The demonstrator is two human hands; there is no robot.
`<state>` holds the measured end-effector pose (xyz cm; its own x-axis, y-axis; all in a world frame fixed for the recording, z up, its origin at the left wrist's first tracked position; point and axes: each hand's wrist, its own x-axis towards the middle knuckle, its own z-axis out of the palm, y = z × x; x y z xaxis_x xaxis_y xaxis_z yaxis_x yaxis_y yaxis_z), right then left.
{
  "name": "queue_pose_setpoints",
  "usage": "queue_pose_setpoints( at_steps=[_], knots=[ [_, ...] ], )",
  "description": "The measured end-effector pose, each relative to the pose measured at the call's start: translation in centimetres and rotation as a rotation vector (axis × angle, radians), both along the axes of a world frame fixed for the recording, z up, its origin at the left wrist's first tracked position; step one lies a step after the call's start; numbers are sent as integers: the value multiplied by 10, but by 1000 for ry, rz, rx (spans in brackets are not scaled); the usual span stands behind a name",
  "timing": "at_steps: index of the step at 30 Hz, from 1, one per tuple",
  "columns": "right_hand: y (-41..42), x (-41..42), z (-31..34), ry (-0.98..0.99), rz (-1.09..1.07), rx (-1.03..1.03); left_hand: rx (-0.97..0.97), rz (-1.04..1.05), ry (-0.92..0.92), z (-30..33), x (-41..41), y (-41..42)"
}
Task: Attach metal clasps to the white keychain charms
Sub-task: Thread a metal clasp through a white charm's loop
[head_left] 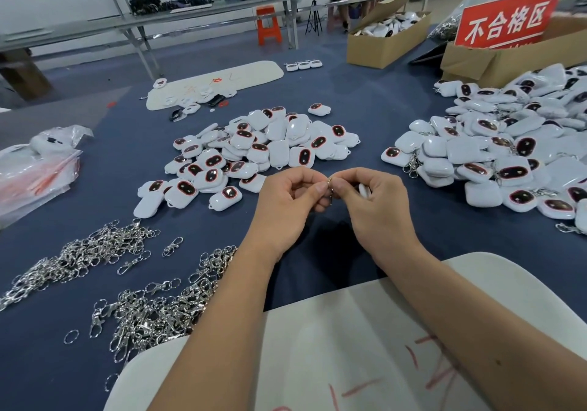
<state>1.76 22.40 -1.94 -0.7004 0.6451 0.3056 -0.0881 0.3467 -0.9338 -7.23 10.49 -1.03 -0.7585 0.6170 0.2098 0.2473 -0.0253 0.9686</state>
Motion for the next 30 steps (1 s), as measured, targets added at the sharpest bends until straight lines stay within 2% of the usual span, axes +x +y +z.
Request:
queue_pose_setpoints(
  at_steps=[5,10,16,20,30],
  knots=[
    [-1,1,0,3,-54,91,-56,58,109,0,3,3],
    [-11,5,3,107,-25,268,-121,132,229,-3,1,1],
    [-4,3,3,106,-19,50,-20,90,127,0,2,2],
    [-3,2,2,97,-31,2,25,108,81,1,2,1],
    [-3,1,0,93,6,-15,27,126,106,1,4,0]
  ],
)
